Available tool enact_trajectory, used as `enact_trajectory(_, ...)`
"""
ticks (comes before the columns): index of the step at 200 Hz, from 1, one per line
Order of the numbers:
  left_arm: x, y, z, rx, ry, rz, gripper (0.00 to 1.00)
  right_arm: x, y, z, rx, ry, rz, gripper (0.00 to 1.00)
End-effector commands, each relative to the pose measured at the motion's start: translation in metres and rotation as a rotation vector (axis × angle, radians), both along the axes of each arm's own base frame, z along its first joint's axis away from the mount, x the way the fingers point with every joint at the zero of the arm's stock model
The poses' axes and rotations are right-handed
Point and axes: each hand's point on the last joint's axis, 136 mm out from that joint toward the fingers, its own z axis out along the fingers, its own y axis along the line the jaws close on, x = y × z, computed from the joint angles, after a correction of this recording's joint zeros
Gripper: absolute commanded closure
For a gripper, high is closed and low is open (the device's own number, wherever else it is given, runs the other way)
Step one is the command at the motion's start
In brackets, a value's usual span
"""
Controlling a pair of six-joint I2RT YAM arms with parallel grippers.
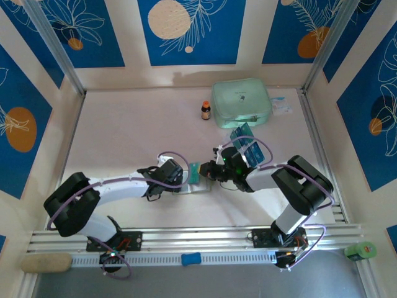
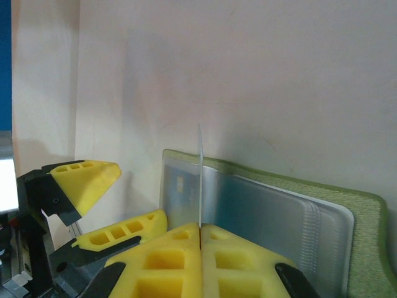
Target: Put the credit cards into the card holder
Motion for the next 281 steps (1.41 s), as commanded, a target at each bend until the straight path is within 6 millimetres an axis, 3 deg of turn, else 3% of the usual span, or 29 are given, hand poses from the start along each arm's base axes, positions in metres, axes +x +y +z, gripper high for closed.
enact_trajectory(1,-0.007,0.016,-0.010,0.053,0.029,0.022,0.00,-0.010,0.001,-0.008,0.002,0.024,0.023,1.00)
enact_trajectory(129,-0.006,0.016,-0.009,0.046,0.023,0.023,0.00,-0.033,-0.005,-0.027,-0.035,0.093,0.074,1.00)
enact_trajectory(281,-0.006,0.013,-0.008,0.035,0.020,0.020,0.00,-0.034,0.011,-0.042,-0.081,0.204,0.152,1.00)
